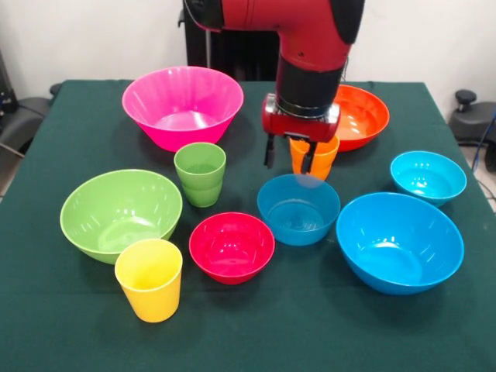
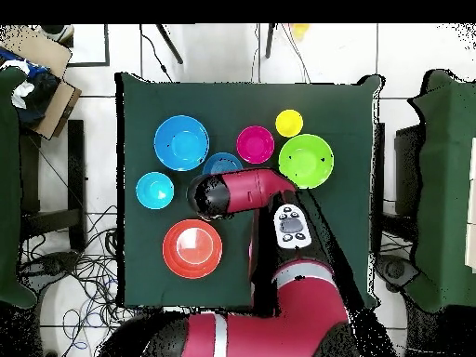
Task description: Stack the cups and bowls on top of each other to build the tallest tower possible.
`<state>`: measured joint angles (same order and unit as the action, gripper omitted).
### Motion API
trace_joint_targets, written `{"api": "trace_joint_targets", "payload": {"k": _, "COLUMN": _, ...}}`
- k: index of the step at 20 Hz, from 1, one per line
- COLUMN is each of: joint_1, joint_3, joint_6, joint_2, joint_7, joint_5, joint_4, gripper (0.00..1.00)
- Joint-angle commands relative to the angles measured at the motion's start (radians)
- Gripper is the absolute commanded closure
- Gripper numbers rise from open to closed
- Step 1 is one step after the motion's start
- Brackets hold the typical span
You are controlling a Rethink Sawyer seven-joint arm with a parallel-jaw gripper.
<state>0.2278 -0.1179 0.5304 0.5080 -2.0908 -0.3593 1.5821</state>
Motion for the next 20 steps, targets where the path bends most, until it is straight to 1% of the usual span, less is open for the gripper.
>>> {"api": "trace_joint_targets", "payload": {"k": 1, "joint_1": 0.004, "joint_3": 0.013, "joint_6": -0.067, "joint_2": 0.058, "joint_7": -0.080, "joint_5": -0.013, "joint_4": 0.032, "gripper": 0.00}}
{"api": "trace_joint_targets", "payload": {"k": 5, "joint_1": 0.013, "joint_3": 0.007, "joint_6": -0.049, "joint_2": 0.071, "joint_7": -0.061, "joint_5": -0.002, "joint_4": 0.035, "gripper": 0.00}}
{"api": "trace_joint_targets", "payload": {"k": 7, "joint_1": 0.013, "joint_3": 0.011, "joint_6": -0.044, "joint_2": 0.084, "joint_7": -0.067, "joint_5": 0.007, "joint_4": 0.041, "gripper": 0.00}}
{"api": "trace_joint_targets", "payload": {"k": 8, "joint_1": 0.009, "joint_3": 0.021, "joint_6": -0.042, "joint_2": 0.096, "joint_7": -0.081, "joint_5": 0.013, "joint_4": 0.041, "gripper": 0.00}}
{"api": "trace_joint_targets", "payload": {"k": 9, "joint_1": -0.002, "joint_3": 0.041, "joint_6": -0.056, "joint_2": 0.107, "joint_7": -0.118, "joint_5": 0.022, "joint_4": 0.047, "gripper": 0.00}}
{"api": "trace_joint_targets", "payload": {"k": 11, "joint_1": -0.010, "joint_3": 0.065, "joint_6": -0.047, "joint_2": 0.126, "joint_7": -0.173, "joint_5": 0.058, "joint_4": 0.073, "gripper": 0.00}}
{"api": "trace_joint_targets", "payload": {"k": 13, "joint_1": -0.013, "joint_3": 0.084, "joint_6": -0.054, "joint_2": 0.132, "joint_7": -0.202, "joint_5": 0.076, "joint_4": 0.090, "gripper": 0.00}}
{"api": "trace_joint_targets", "payload": {"k": 17, "joint_1": -0.033, "joint_3": 0.120, "joint_6": -0.075, "joint_2": 0.139, "joint_7": -0.232, "joint_5": 0.112, "joint_4": 0.111, "gripper": 0.00}}
{"api": "trace_joint_targets", "payload": {"k": 20, "joint_1": -0.044, "joint_3": 0.137, "joint_6": -0.089, "joint_2": 0.143, "joint_7": -0.237, "joint_5": 0.141, "joint_4": 0.125, "gripper": 0.00}}
